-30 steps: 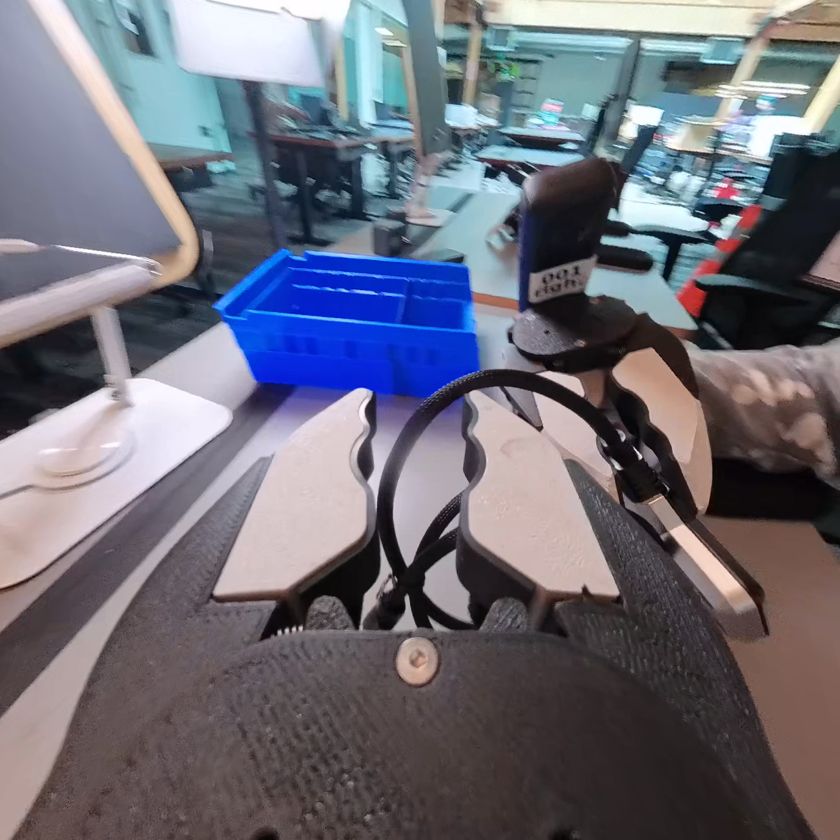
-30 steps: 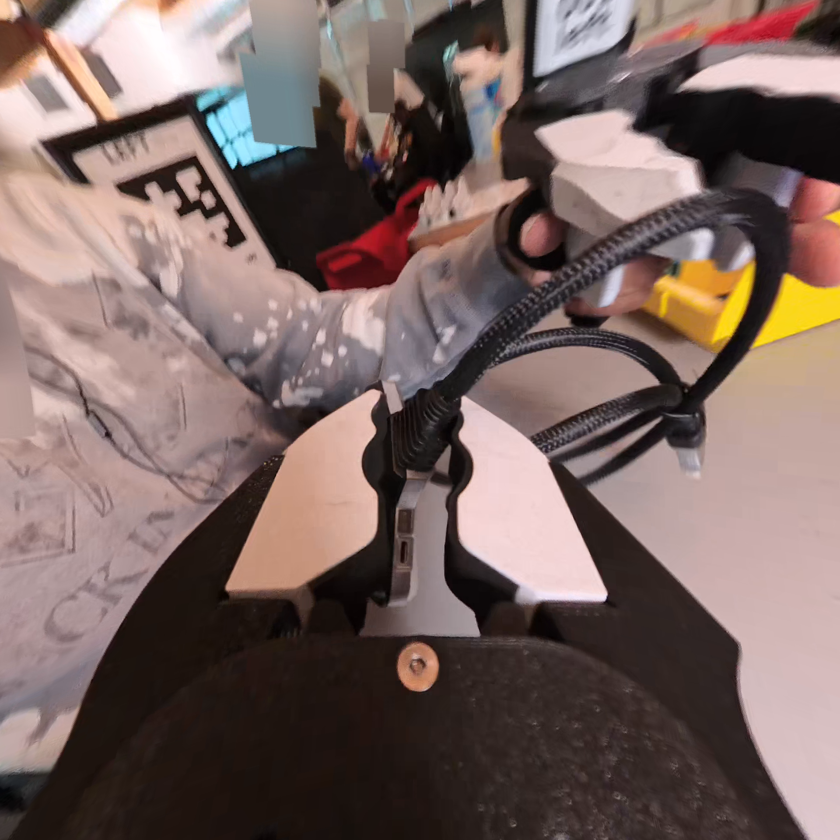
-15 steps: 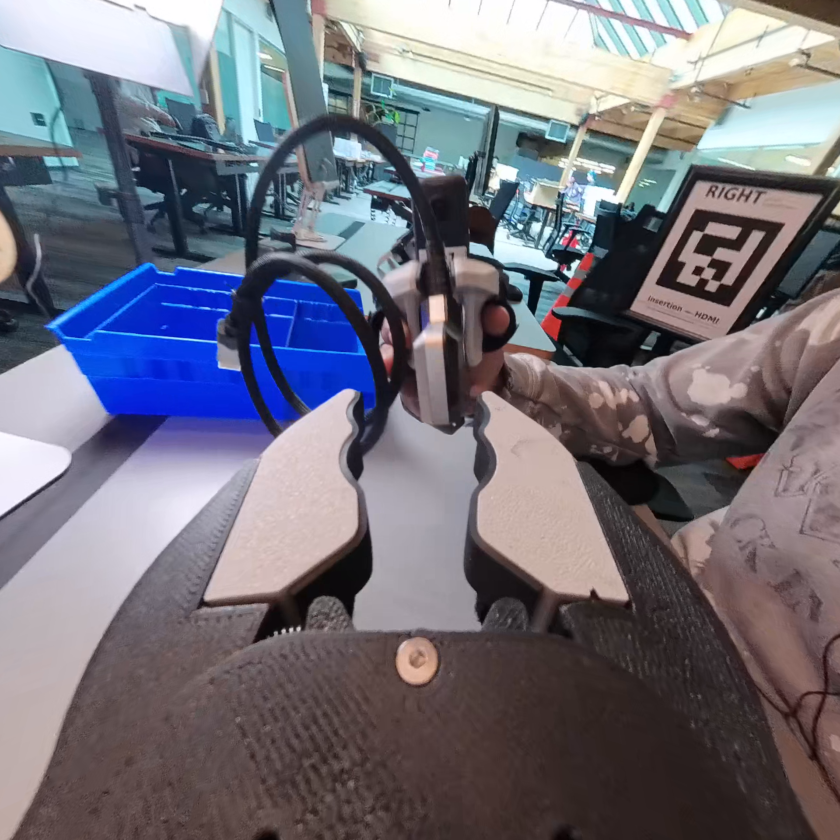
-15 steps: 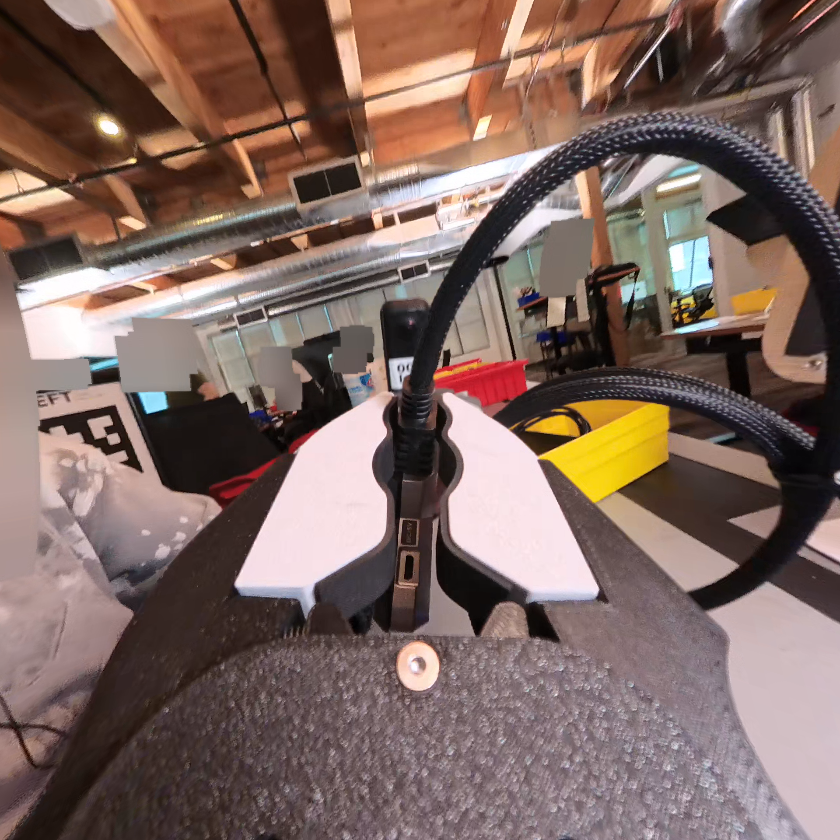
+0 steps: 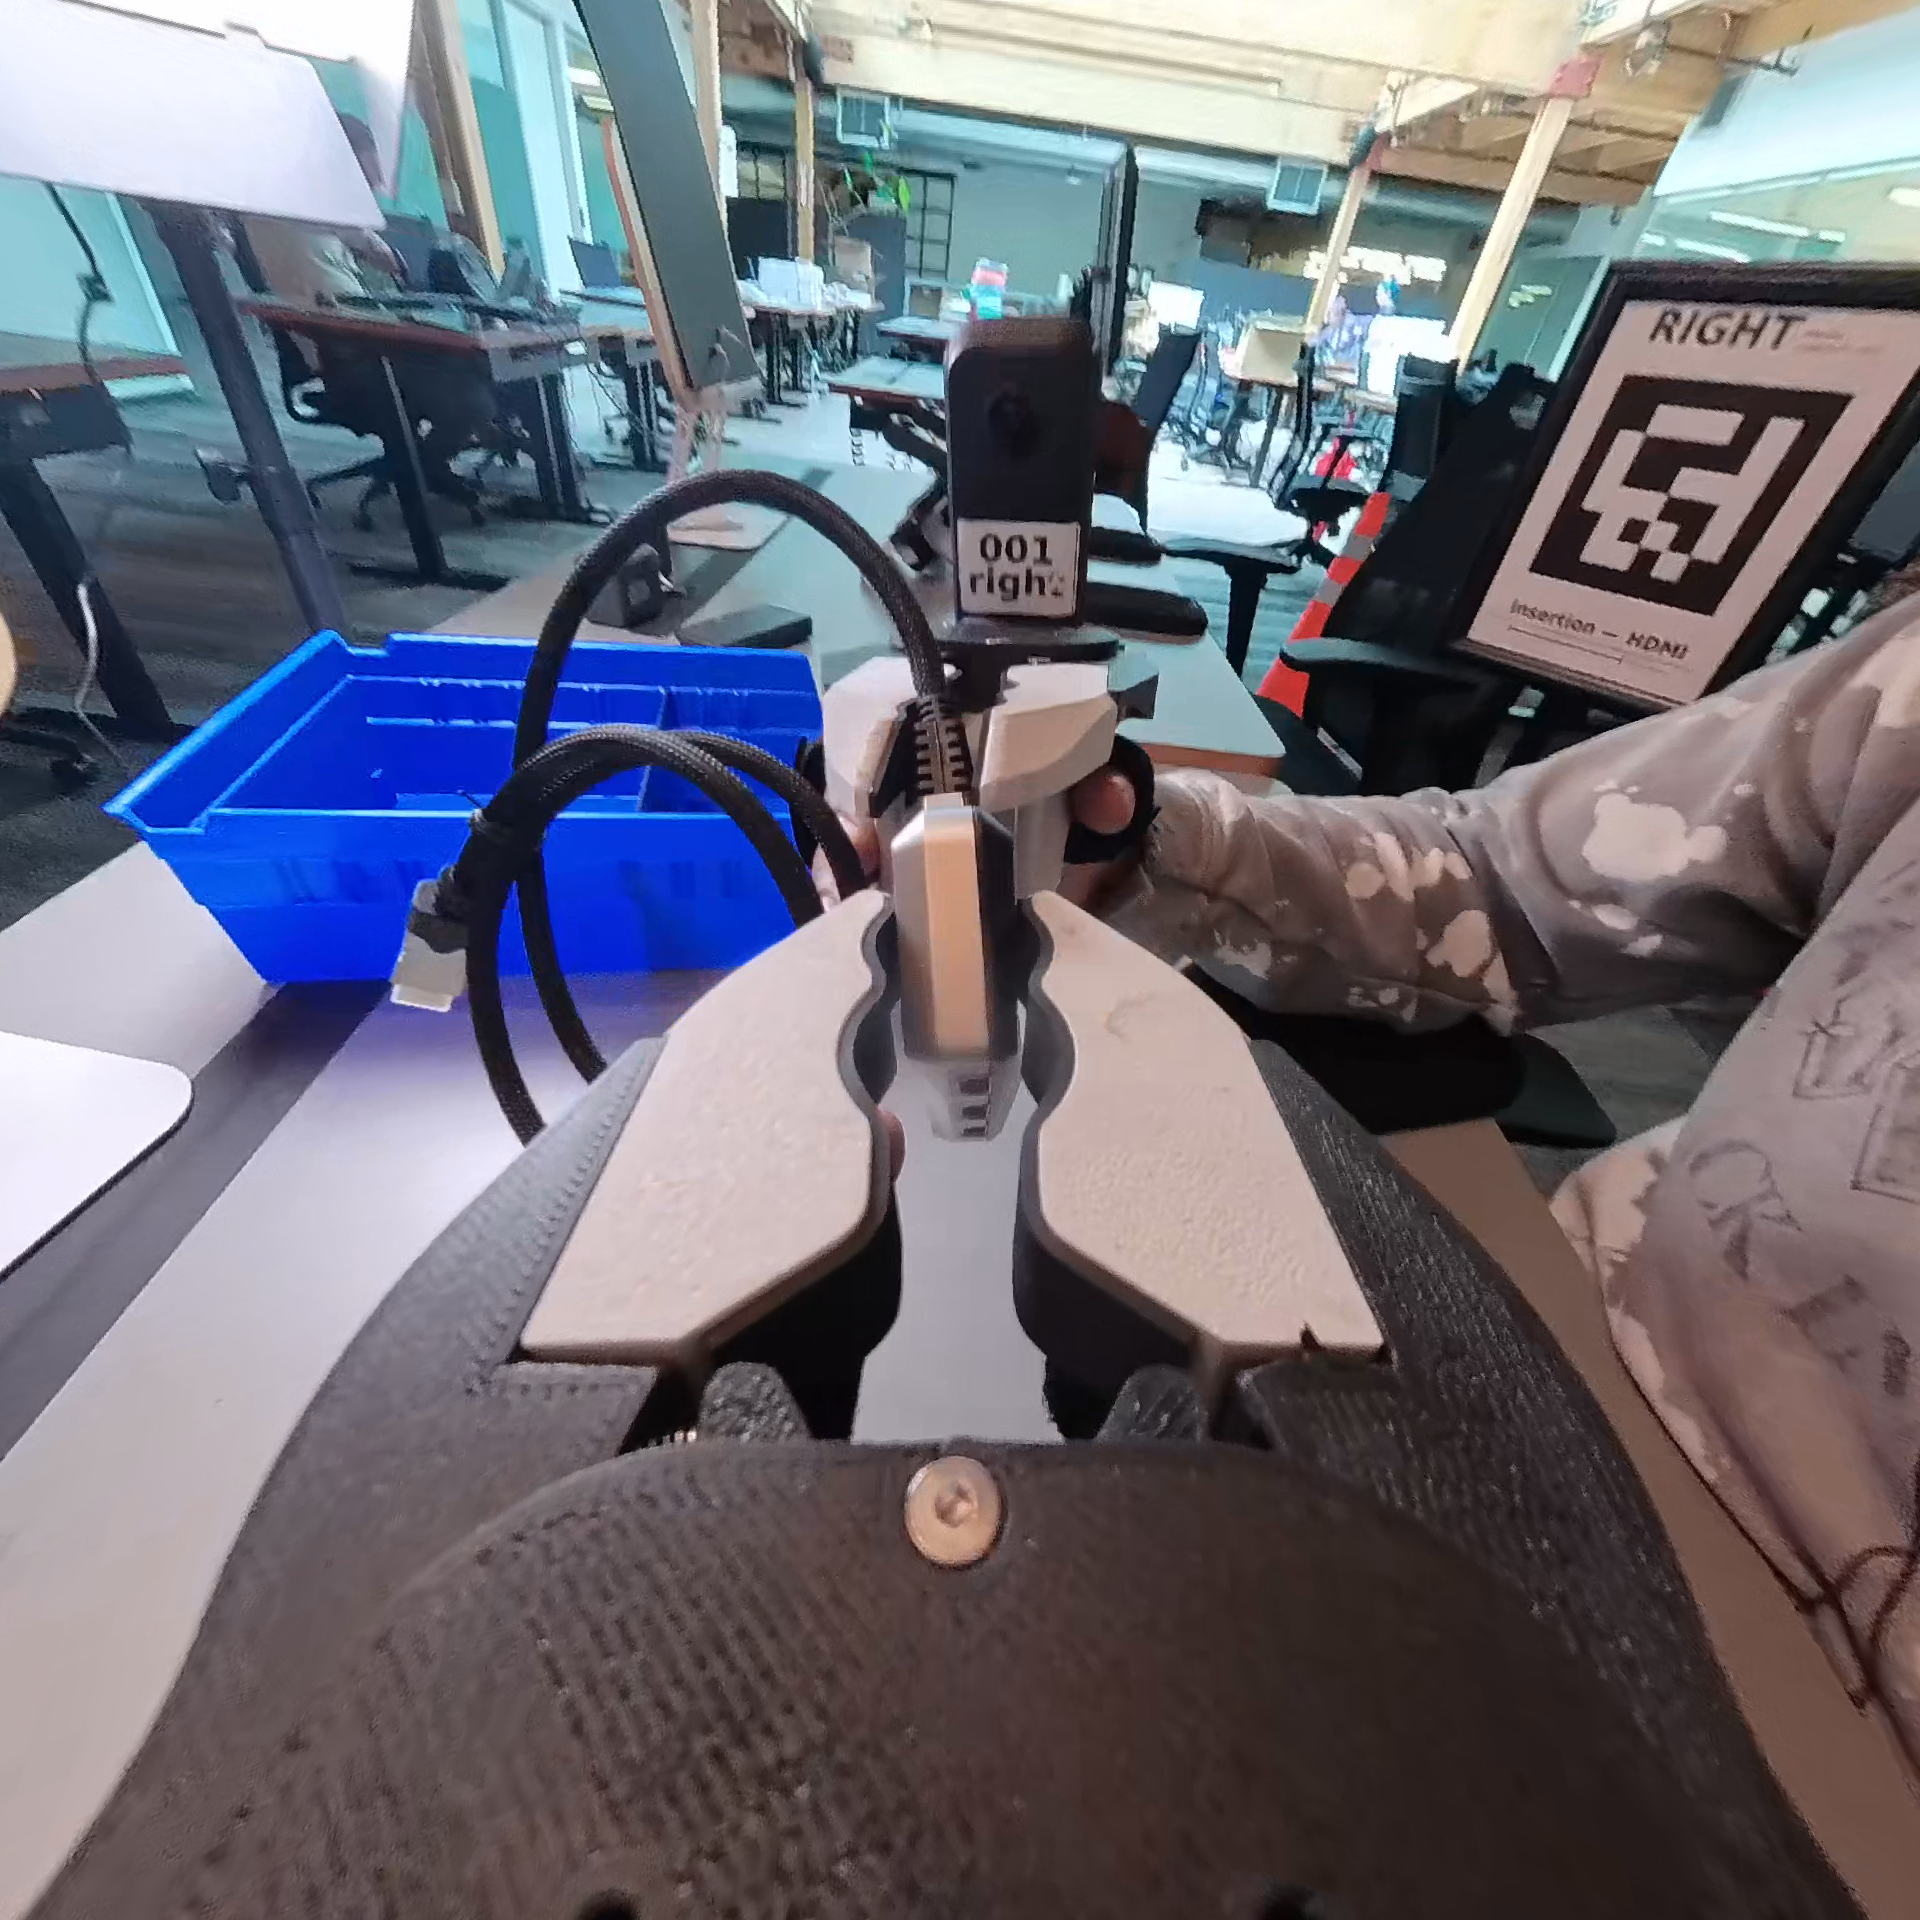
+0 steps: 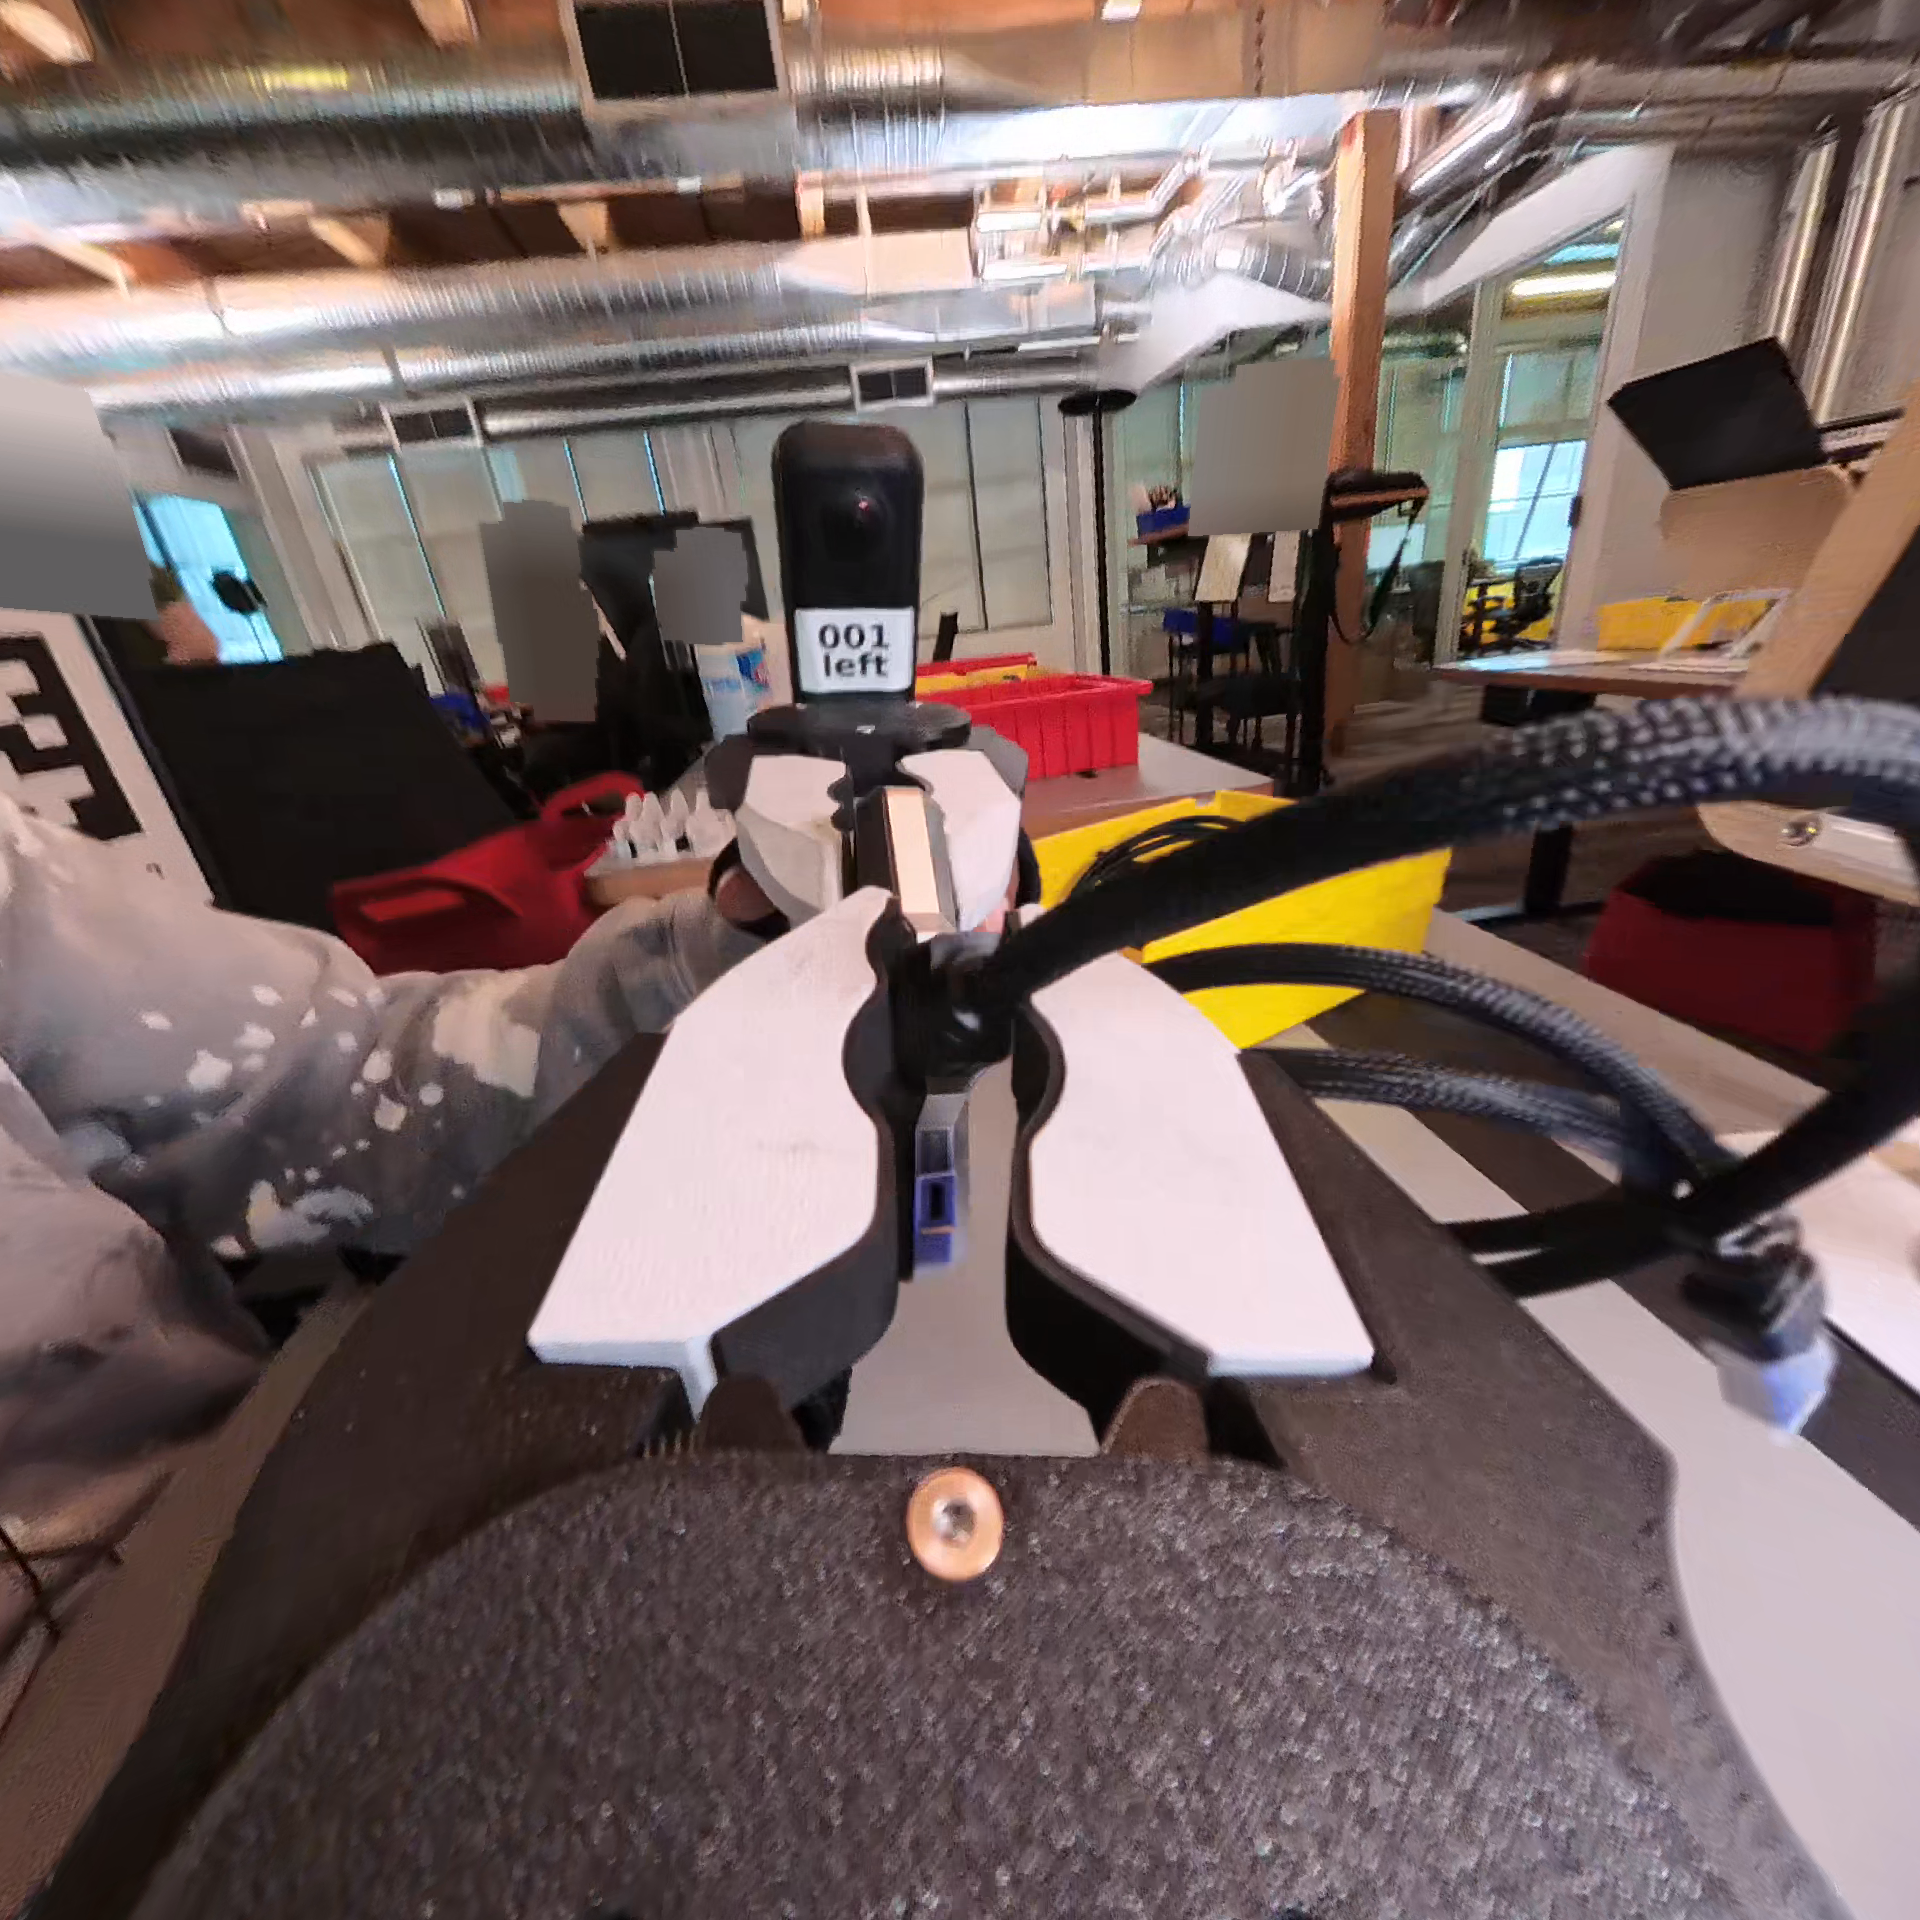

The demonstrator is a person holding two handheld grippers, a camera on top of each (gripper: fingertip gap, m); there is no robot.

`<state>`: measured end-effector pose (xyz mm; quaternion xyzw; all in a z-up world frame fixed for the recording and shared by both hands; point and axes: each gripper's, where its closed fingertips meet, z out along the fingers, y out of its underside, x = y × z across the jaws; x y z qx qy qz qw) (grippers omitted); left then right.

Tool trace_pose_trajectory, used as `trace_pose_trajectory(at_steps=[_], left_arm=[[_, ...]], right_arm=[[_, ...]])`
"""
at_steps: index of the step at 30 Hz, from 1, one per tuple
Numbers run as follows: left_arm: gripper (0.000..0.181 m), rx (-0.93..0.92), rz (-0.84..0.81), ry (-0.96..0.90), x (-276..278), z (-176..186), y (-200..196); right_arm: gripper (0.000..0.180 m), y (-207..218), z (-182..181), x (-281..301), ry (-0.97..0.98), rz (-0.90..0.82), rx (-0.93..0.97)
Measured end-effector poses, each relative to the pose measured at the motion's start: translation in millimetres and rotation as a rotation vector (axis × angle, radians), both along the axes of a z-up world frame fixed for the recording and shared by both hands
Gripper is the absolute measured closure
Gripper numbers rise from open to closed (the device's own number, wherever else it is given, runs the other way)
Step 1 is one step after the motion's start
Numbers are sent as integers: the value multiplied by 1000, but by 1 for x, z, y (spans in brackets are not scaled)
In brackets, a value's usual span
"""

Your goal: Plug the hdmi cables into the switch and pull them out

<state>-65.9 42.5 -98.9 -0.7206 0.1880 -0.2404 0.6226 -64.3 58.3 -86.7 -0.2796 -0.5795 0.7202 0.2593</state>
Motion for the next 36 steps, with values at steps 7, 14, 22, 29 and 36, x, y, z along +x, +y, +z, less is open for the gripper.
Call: trace_pose_trajectory(at_steps=[7,14,22,29,36], left_arm=[[160,-52,-56,70,9,0,-17],[160,-114,-104,109,16,-3,-30],[160,-166,-99,153,16,-7,-36],[157,-22,-21,92,10,14,-23],[153,82,36,-34,-2,39,-22]], right_arm=[[160,-21,-11,14,-59,134,107],[155,-47,-26,15,-93,181,225],[157,-56,-29,14,-92,196,215],[158,-44,-11,11,-45,210,6],[158,-28,11,14,40,160,-93]])
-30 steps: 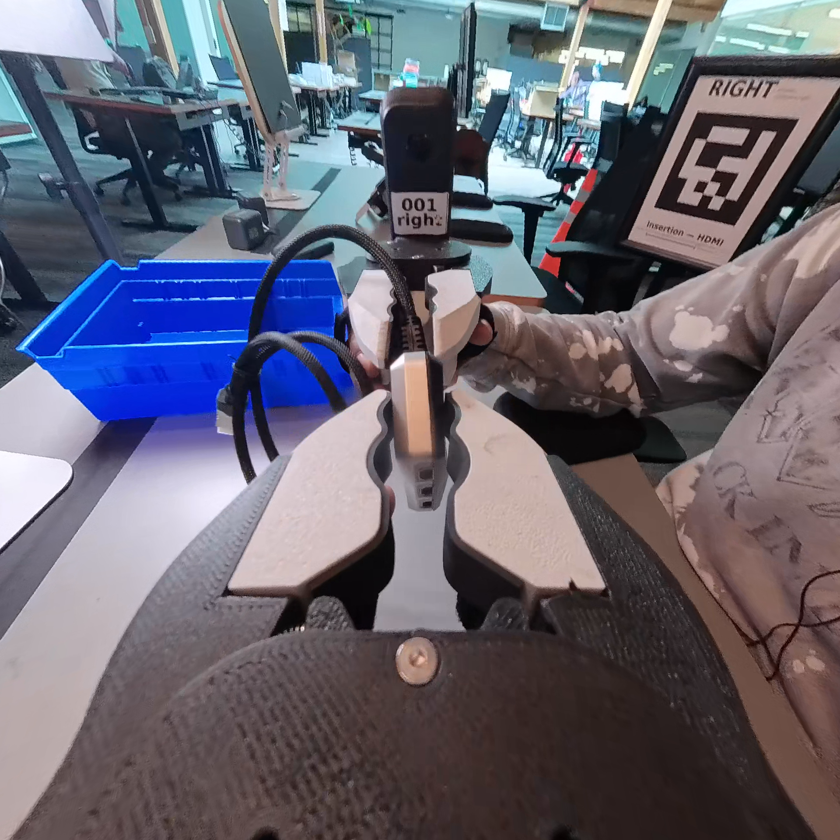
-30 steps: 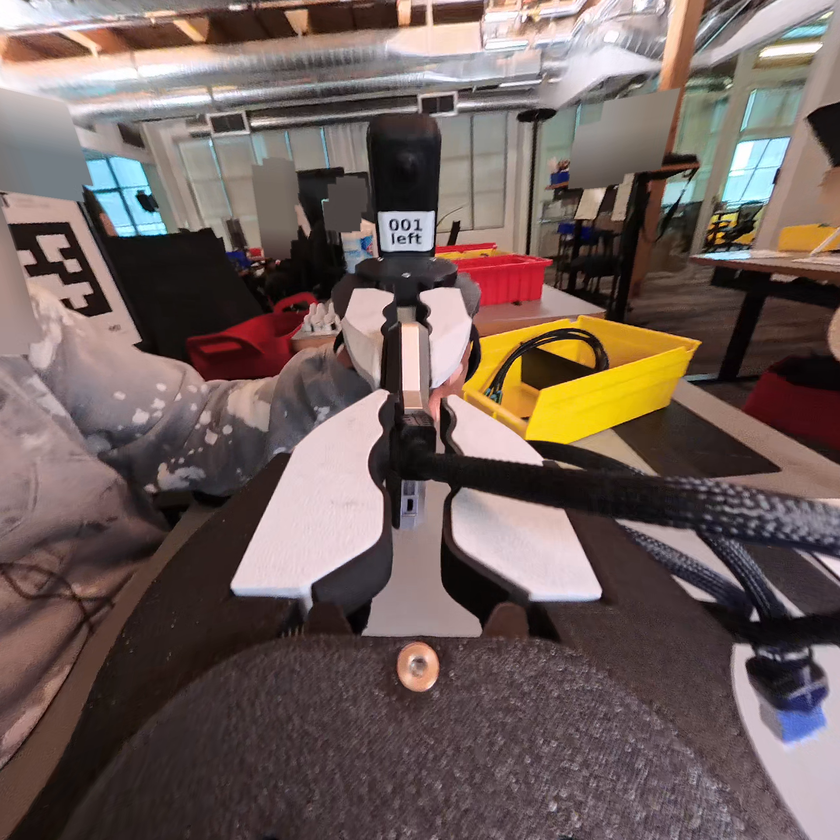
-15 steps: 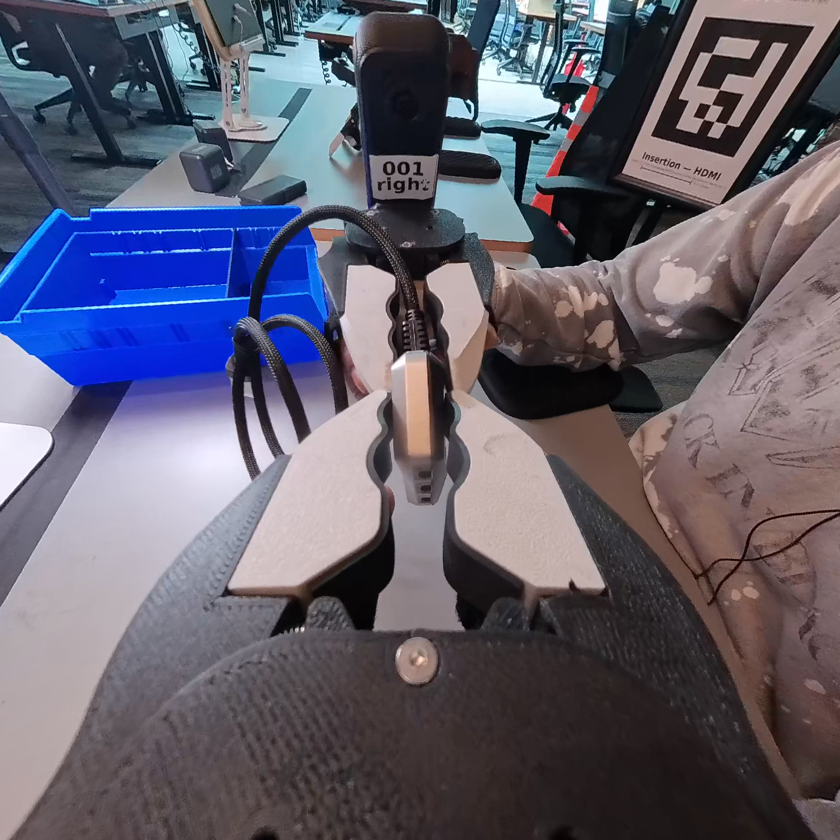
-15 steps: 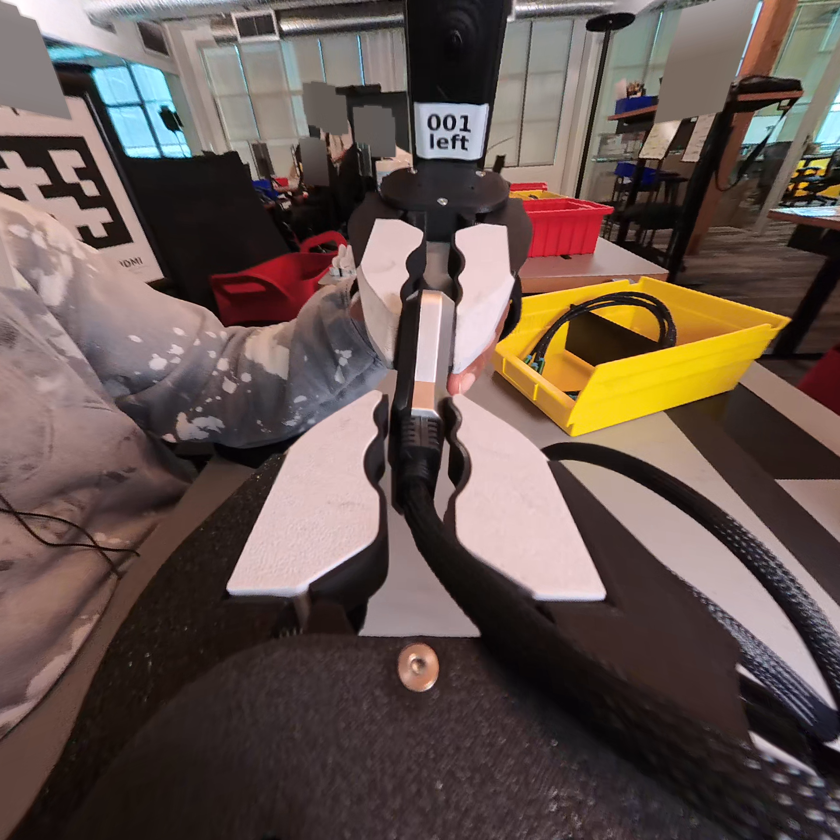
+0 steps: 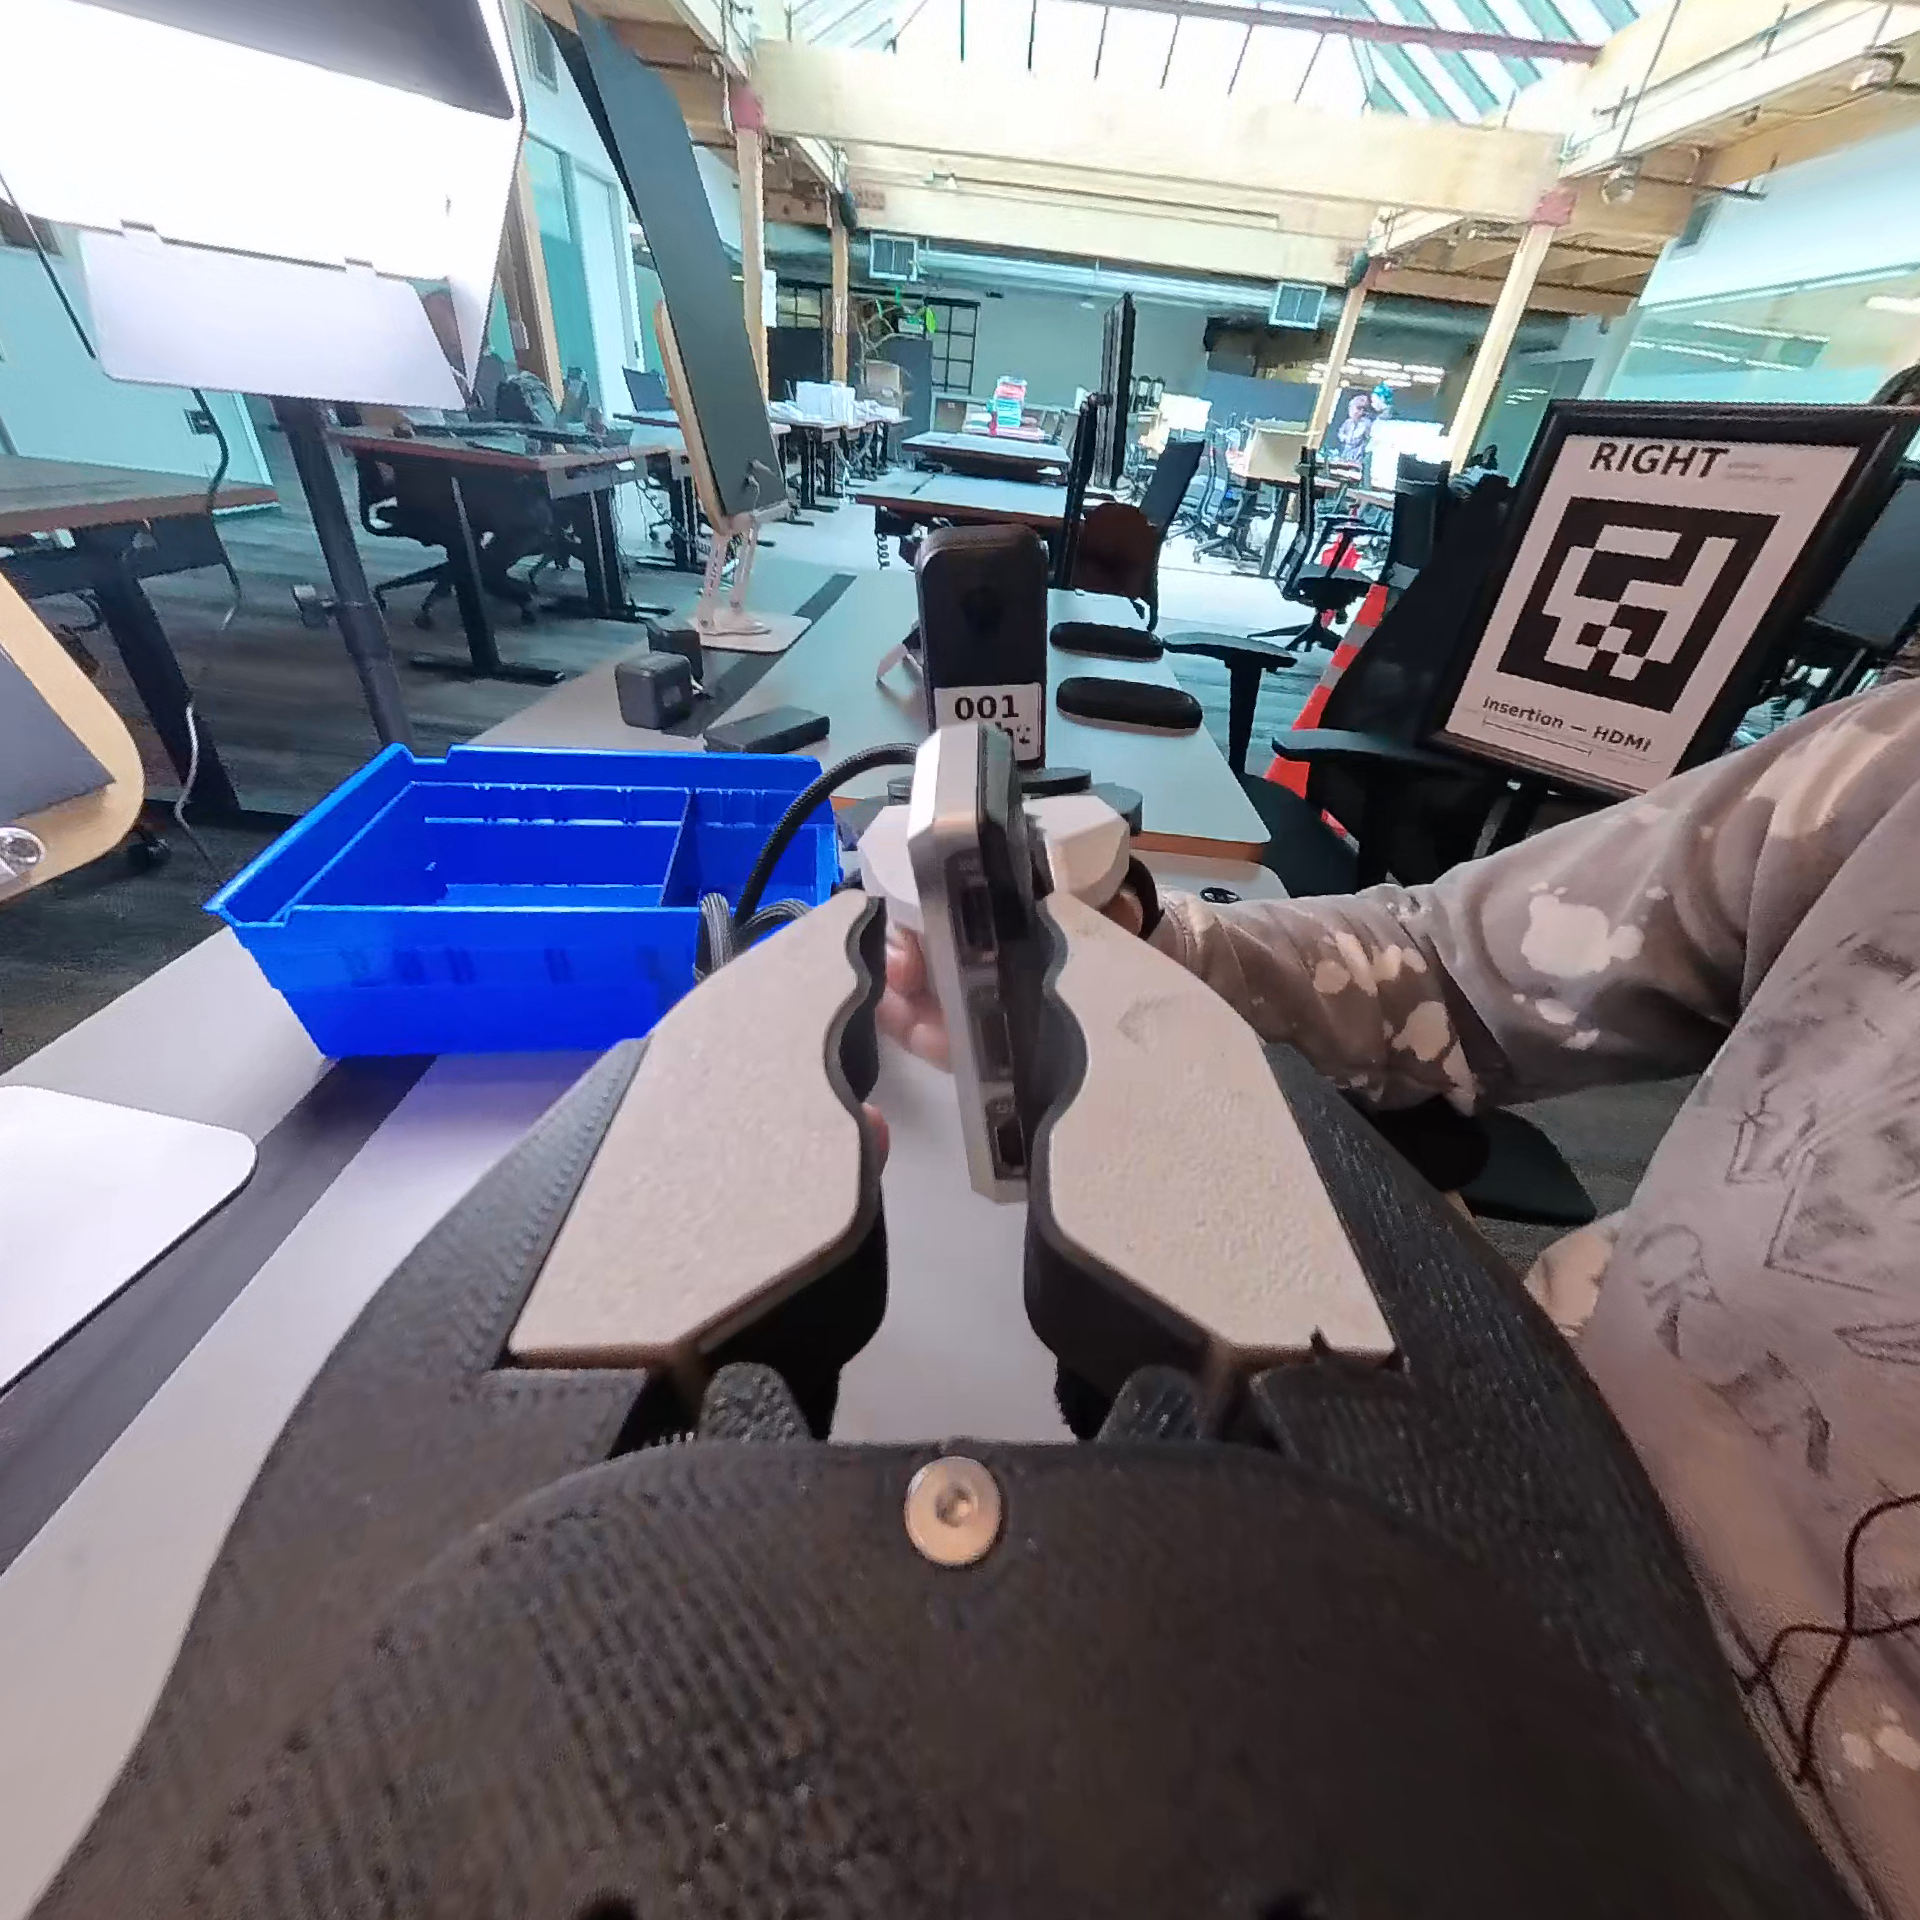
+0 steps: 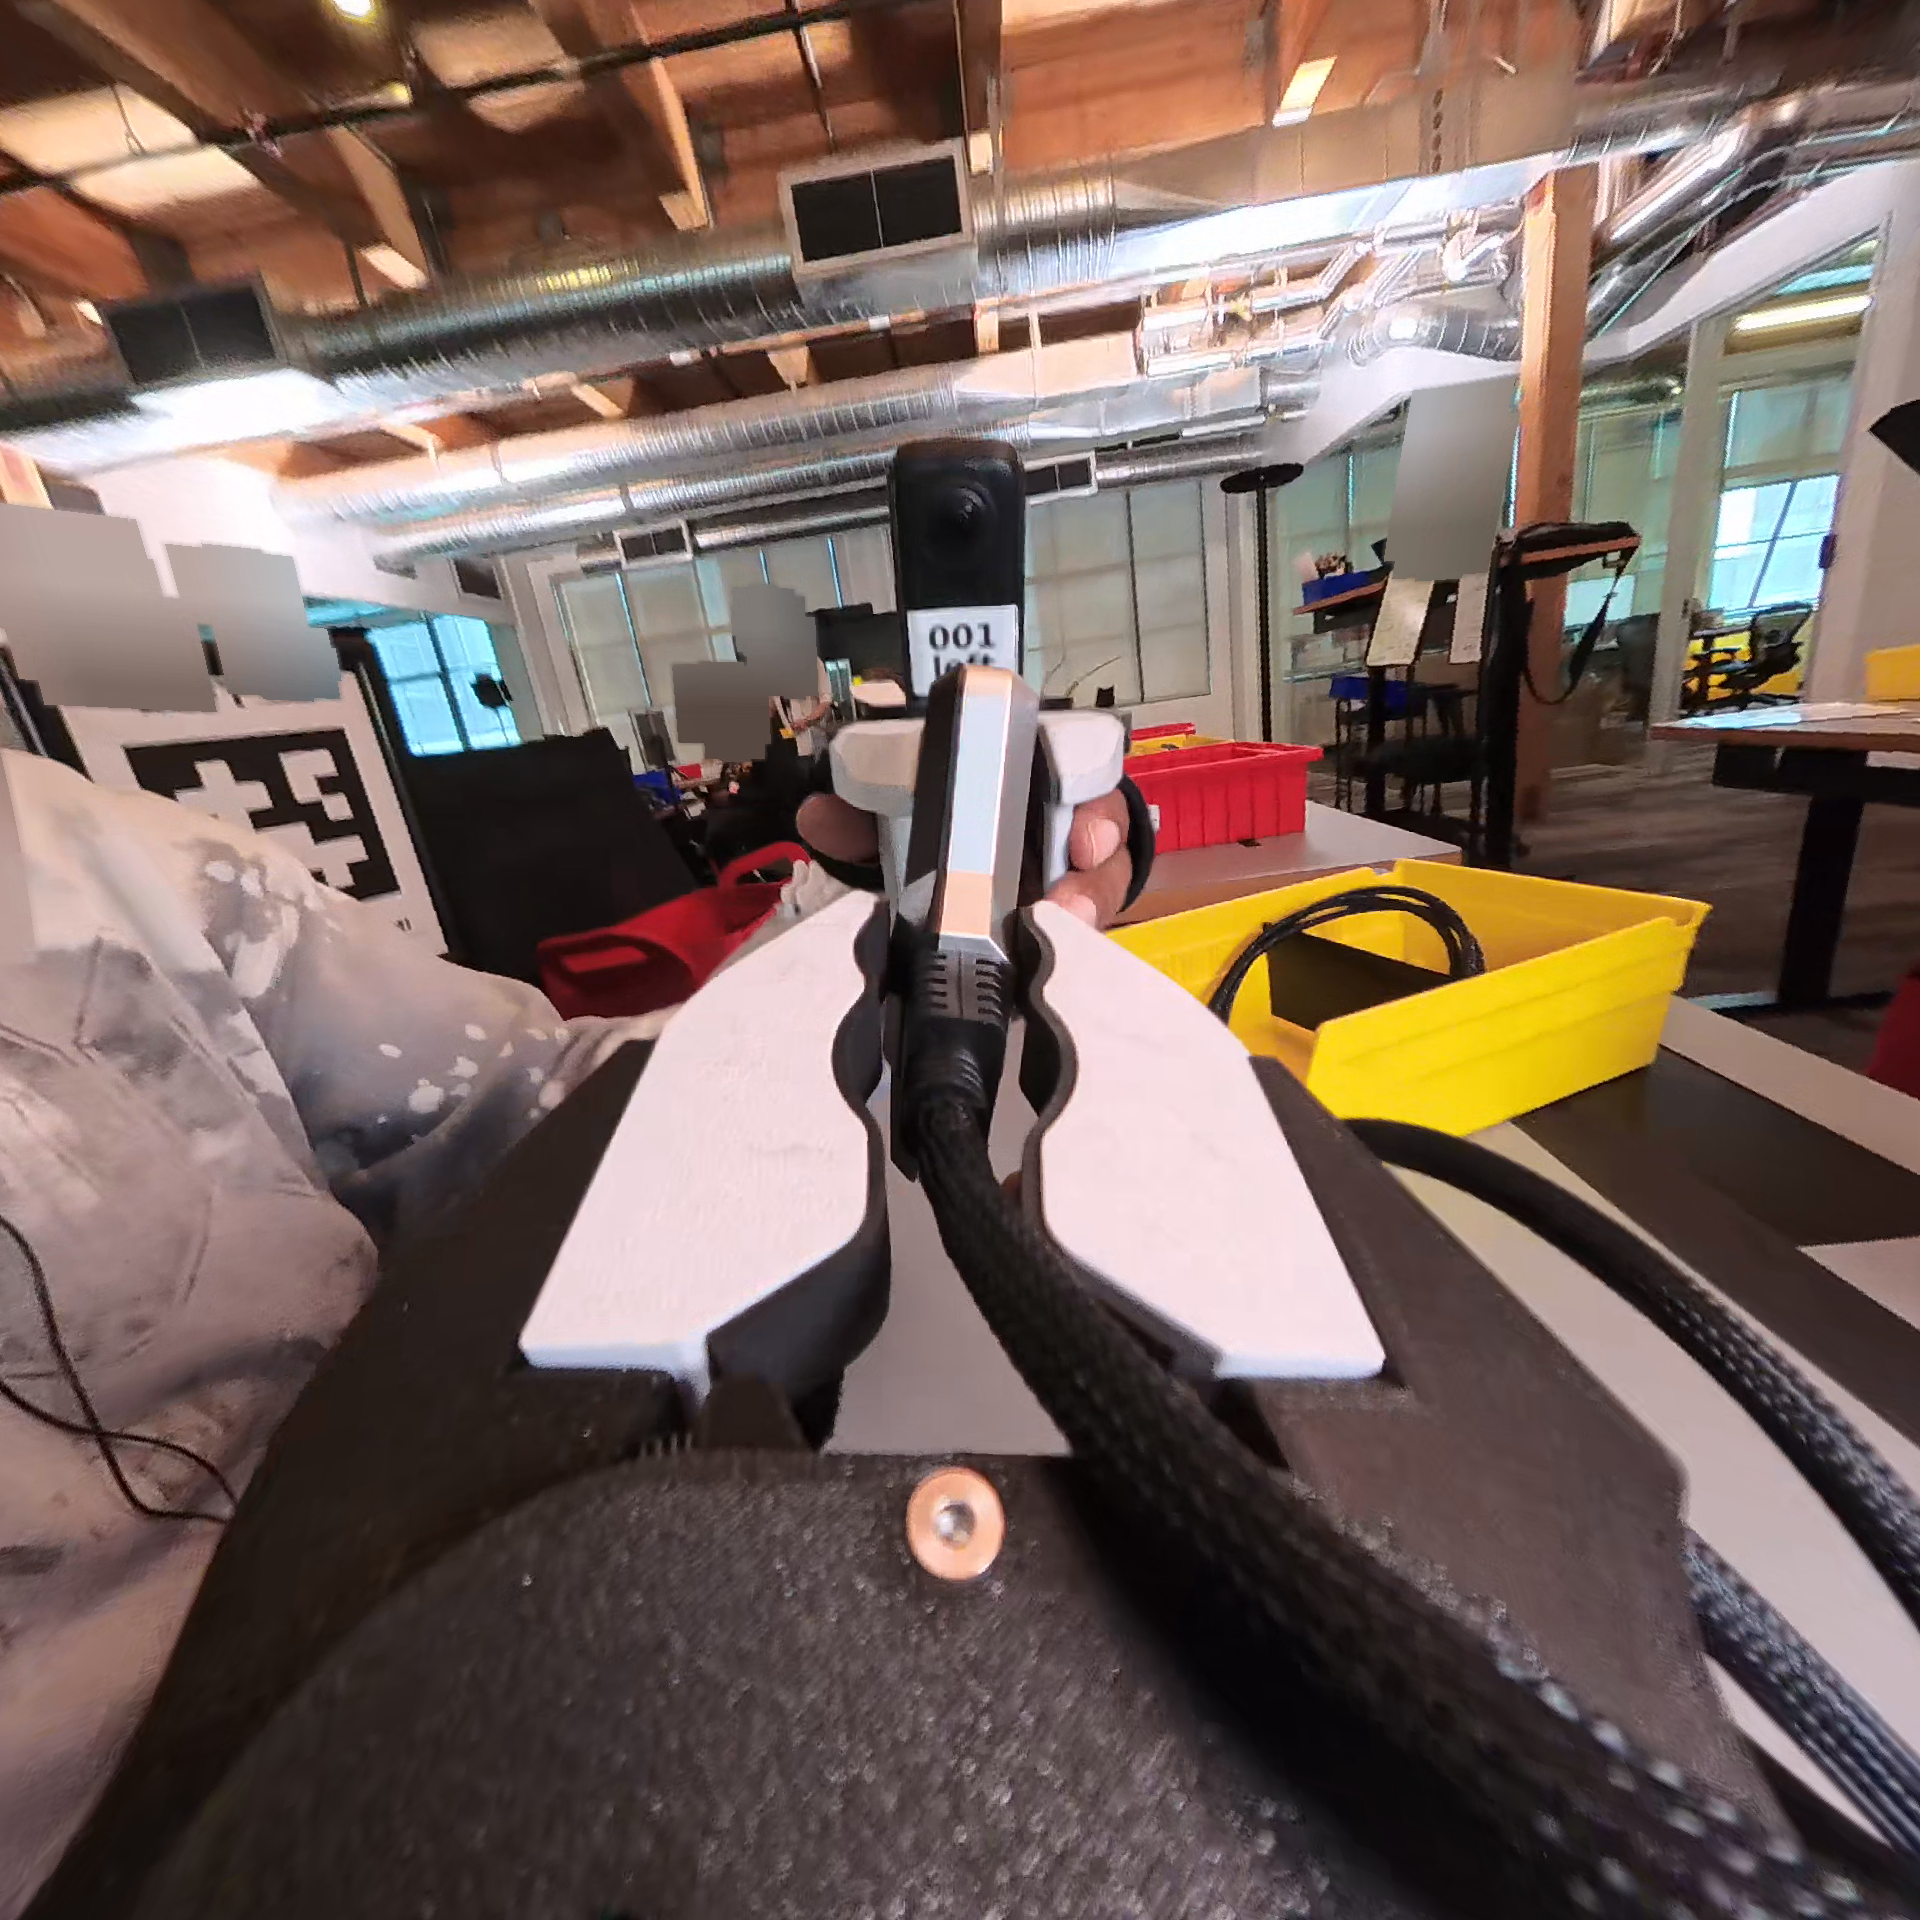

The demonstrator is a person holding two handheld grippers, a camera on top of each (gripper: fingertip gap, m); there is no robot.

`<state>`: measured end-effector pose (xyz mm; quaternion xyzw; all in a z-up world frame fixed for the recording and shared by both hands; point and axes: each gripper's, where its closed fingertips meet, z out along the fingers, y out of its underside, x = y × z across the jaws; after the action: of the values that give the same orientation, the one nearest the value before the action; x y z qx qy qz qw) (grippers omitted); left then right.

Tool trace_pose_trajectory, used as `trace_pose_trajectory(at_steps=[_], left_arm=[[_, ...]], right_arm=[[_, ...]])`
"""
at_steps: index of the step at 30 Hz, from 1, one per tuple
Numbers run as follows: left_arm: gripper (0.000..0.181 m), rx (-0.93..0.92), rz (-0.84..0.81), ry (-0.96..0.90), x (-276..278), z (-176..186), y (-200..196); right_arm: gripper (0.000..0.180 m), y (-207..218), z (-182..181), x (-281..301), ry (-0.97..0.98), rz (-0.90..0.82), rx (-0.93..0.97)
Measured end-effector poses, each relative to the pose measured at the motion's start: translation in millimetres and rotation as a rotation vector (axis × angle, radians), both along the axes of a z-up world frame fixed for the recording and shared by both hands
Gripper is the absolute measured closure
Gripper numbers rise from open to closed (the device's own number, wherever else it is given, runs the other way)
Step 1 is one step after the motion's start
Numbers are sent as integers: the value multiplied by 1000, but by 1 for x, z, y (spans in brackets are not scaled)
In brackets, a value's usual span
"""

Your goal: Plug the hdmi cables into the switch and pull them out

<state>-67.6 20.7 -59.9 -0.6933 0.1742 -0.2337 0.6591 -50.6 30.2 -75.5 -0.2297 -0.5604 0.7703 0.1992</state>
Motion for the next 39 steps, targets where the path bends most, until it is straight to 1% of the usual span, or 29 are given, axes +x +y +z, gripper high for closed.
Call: trace_pose_trajectory(at_steps=[3,7,11,15,17,19,21,22,25,28,30,32,35,39], left_arm=[[160,11,-7,6,6,2,1],[160,-28,-33,9,6,-3,-3],[160,-27,-41,-1,9,-4,-1],[159,-15,-10,26,7,-7,4],[152,-7,32,62,-3,-5,2],[151,6,135,95,-33,3,-6],[156,-18,308,123,-84,8,-15],[156,-63,401,165,-115,4,-21],[155,-283,691,335,-221,-19,-49],[154,-518,861,437,-306,-45,-88],[153,-649,913,492,-343,-62,-110],[153,-748,929,531,-367,-75,-123],[151,-849,932,589,-391,-91,-129],[150,-977,887,603,-408,-119,-130]], right_arm=[[158,-6,-4,-1,7,-16,42],[157,-9,-8,-1,-20,-18,94],[157,-9,-10,-1,-37,-21,135],[157,-4,-11,-1,-54,-49,174],[157,2,-6,0,-48,-68,163],[157,13,3,2,-35,-93,136],[157,29,11,3,-23,-139,123],[157,36,13,3,-17,-162,127],[157,50,17,5,-6,-206,143],[157,55,20,7,1,-214,150],[157,56,19,7,2,-221,164],[157,55,17,6,0,-226,181],[156,53,14,5,-6,-225,197],[156,53,9,4,-16,-224,207]])
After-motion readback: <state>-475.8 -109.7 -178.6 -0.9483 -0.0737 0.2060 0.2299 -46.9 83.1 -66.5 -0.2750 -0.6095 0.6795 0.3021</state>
